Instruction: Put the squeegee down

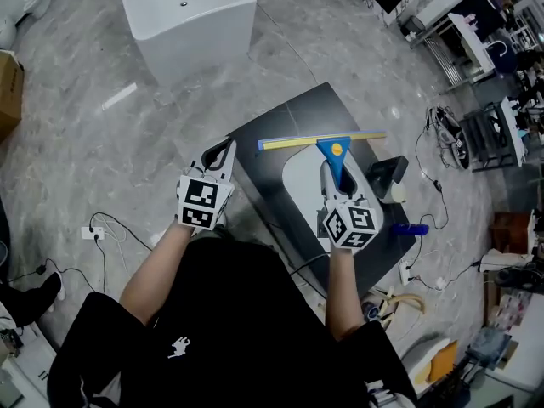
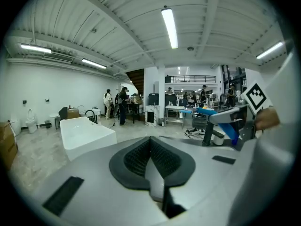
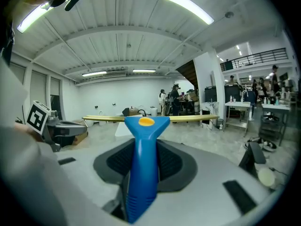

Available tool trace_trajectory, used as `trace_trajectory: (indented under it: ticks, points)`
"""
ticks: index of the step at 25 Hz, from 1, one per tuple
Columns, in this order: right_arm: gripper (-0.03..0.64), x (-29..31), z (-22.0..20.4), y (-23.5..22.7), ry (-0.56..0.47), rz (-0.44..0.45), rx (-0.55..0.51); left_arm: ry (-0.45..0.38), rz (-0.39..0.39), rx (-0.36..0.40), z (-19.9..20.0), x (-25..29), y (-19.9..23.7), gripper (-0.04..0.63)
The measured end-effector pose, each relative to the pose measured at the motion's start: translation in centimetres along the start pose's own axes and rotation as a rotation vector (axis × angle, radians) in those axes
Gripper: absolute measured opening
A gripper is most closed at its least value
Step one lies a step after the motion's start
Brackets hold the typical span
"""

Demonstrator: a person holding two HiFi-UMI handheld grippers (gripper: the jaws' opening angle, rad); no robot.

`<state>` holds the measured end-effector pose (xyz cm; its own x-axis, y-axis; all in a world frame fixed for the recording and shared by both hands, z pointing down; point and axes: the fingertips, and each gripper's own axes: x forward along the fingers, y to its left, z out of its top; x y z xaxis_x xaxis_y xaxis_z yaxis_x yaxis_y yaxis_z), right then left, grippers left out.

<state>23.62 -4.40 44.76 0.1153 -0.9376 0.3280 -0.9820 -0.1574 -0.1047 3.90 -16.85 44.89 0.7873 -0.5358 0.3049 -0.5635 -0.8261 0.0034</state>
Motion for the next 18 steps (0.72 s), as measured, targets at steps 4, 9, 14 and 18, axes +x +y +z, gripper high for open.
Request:
trace_trajectory:
  ticks: [4,9,14,18]
  points:
    - [0.130,3.0,0.2,0.5,0.020,0.003,-0.045,-0.035,-0.019,0.014,0.9,1.0,1.7,0.003]
    - [0.130,6.9,-0.2,0.5,0.071,0.057,-0.099,-0.066,-0.002,0.010,1.9,2.1,2.8,0.003]
    - [0.130,10.7,-0.1,0.3,0.093,0.141,-0.138,-0.077,0.056,0.023,3.1,3.8,3.6,0.003]
    - [0.130,12.9,-0.3,-0.5,0.114,0.193,-0.167,-0.074,0.086,0.038,3.7,4.6,3.5,0.003]
